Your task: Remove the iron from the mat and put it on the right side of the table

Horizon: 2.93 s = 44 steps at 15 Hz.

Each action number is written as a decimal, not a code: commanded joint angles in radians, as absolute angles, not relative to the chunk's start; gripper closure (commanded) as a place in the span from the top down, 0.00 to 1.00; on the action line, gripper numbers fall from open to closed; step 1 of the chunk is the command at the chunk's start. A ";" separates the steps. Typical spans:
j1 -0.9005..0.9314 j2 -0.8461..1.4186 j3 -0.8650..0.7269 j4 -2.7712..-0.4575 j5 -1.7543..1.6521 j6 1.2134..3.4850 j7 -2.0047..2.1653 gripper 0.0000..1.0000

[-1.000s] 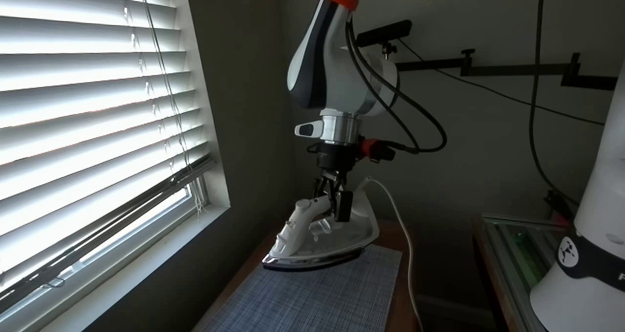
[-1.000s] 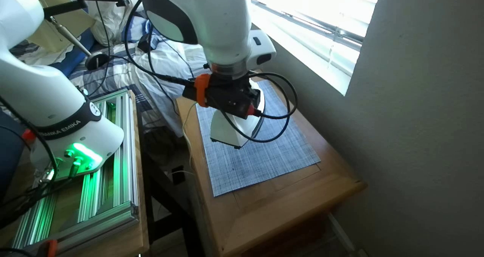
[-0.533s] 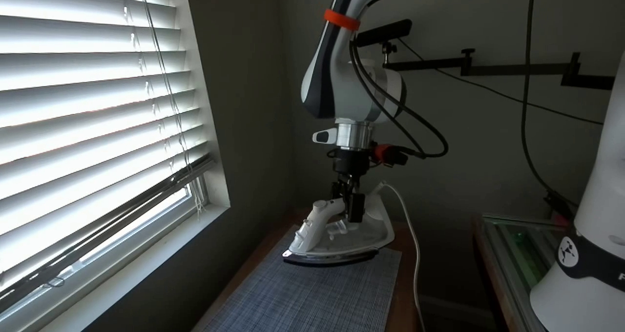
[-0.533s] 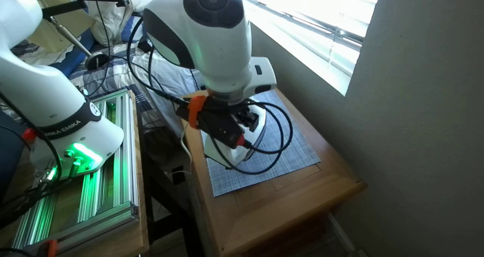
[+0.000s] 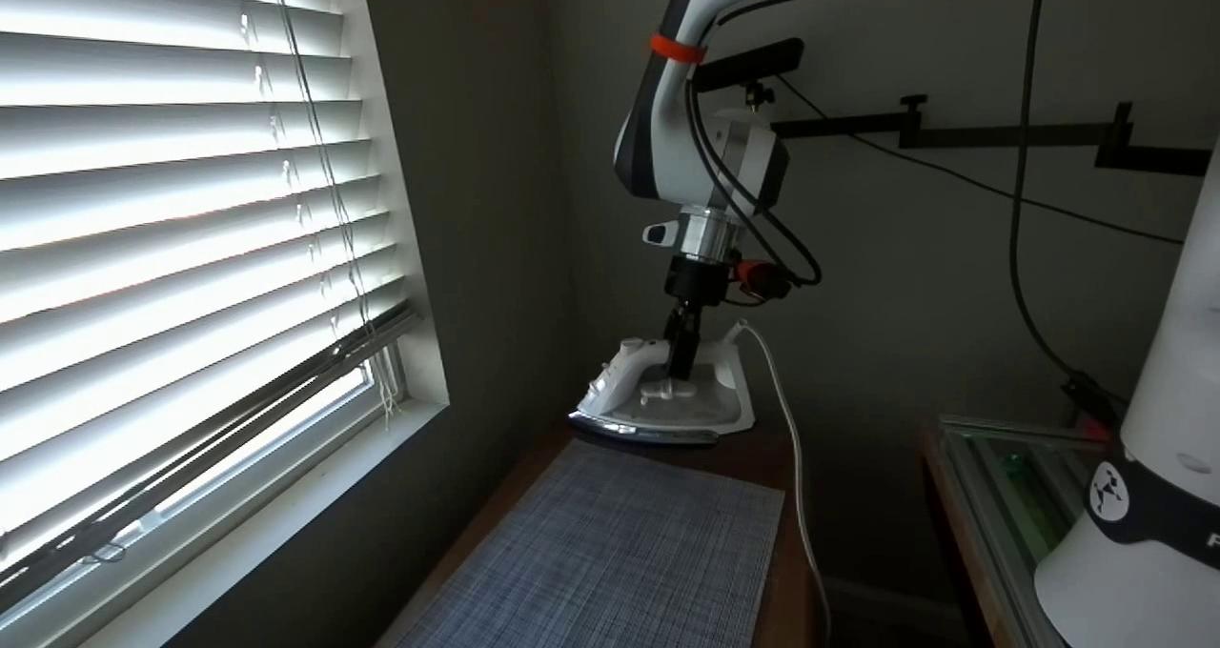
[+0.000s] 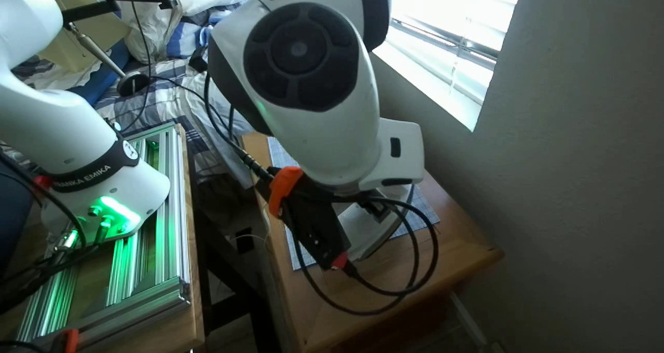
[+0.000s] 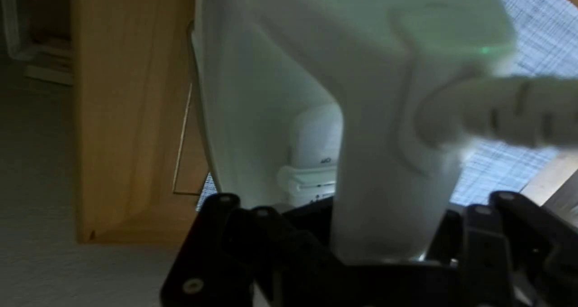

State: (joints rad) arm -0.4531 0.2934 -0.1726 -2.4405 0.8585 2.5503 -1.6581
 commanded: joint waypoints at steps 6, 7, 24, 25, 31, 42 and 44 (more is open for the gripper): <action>-0.490 0.441 -0.171 -2.267 1.042 2.552 -1.667 0.00; -0.490 0.455 -0.171 -2.258 1.055 2.557 -1.667 0.00; -0.474 0.585 -0.121 -2.214 1.191 2.692 -1.679 0.00; -0.469 0.585 -0.124 -2.217 1.189 2.695 -1.676 0.25; -0.430 0.510 -0.134 -2.264 1.129 2.742 -1.650 0.59; -0.190 0.136 -0.355 -2.618 0.721 2.913 -1.504 1.00; -0.191 0.022 -0.346 -2.689 0.714 2.883 -1.593 1.00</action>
State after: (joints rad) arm -0.2096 0.2191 -0.3323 -2.5458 0.7631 2.8987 -1.5133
